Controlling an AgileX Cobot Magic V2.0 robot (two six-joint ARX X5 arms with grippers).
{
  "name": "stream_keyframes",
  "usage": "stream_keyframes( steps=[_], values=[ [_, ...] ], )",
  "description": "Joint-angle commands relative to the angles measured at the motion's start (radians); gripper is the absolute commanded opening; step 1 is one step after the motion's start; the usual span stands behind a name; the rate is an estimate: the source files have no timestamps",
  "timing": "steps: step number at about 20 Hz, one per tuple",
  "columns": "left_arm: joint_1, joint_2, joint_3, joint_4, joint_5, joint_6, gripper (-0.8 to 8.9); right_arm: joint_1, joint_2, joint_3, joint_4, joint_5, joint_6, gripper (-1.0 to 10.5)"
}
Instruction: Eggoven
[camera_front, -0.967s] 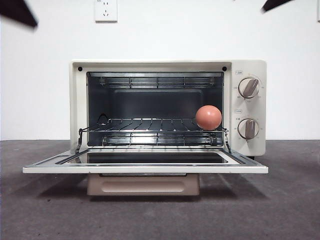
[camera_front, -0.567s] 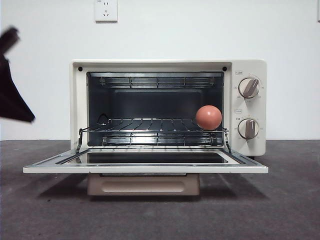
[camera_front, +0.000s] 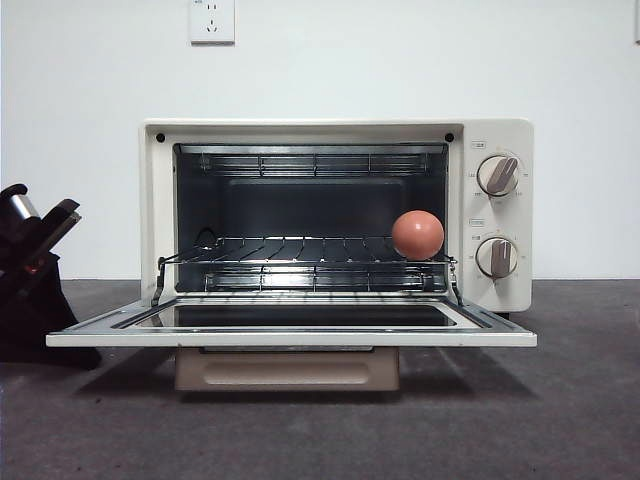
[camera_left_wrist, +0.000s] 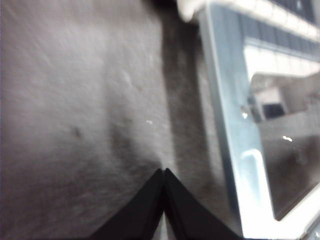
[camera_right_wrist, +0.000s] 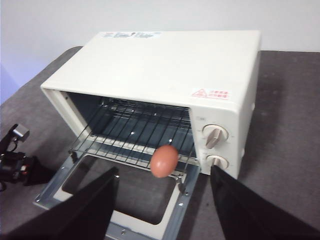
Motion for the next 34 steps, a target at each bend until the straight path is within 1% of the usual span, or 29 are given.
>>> stream_keyframes(
  steps=[1, 3, 5, 7, 11, 14, 16, 20, 22, 24, 27, 29, 32, 34],
  values=[
    [-0.004, 0.038, 0.002, 0.016, 0.027, -0.001, 0.06, 0.006, 0.006, 0.019, 0.011, 0.02, -0.011, 3.0],
    [-0.01, 0.045, 0.002, 0.024, 0.058, -0.004, 0.06, 0.006, 0.006, 0.019, 0.011, 0.04, -0.011, 3.0],
    [-0.018, 0.045, 0.002, 0.04, 0.114, -0.024, 0.06, 0.006, 0.006, 0.019, 0.011, 0.061, -0.012, 3.0],
    [-0.029, 0.045, 0.002, 0.055, 0.153, -0.038, 0.06, 0.006, 0.006, 0.019, 0.011, 0.064, -0.012, 3.0],
    [-0.035, 0.044, 0.005, 0.066, 0.193, -0.058, 0.06, 0.006, 0.006, 0.019, 0.011, 0.064, -0.011, 3.0],
    [-0.033, 0.037, 0.005, 0.112, 0.258, -0.106, 0.06, 0.006, 0.006, 0.019, 0.01, 0.065, -0.012, 3.0],
    [-0.034, 0.024, 0.005, 0.15, 0.281, -0.142, 0.06, 0.006, 0.006, 0.019, 0.009, 0.065, -0.012, 3.0],
    [-0.032, -0.009, 0.006, 0.202, 0.285, -0.192, 0.06, 0.006, 0.006, 0.019, 0.002, 0.064, -0.011, 3.0],
    [-0.032, -0.014, 0.008, 0.248, 0.285, -0.235, 0.06, 0.006, 0.006, 0.019, 0.002, 0.064, -0.011, 3.0],
    [-0.032, -0.014, 0.01, 0.32, 0.285, -0.288, 0.06, 0.006, 0.006, 0.019, 0.002, 0.064, -0.011, 3.0],
    [-0.032, -0.014, 0.017, 0.477, 0.282, -0.383, 0.06, 0.006, 0.006, 0.019, -0.016, 0.064, -0.011, 3.0],
    [-0.032, -0.014, 0.04, 0.531, 0.279, -0.426, 0.06, 0.006, 0.006, 0.019, -0.03, 0.064, -0.011, 3.0],
    [-0.033, -0.02, 0.075, 0.532, 0.279, -0.449, 0.07, 0.006, 0.006, 0.019, -0.042, 0.062, -0.011, 3.0],
    [-0.033, -0.052, 0.076, 0.524, 0.279, -0.448, 0.07, 0.006, 0.006, 0.019, -0.051, 0.045, -0.011, 3.0]
  ],
)
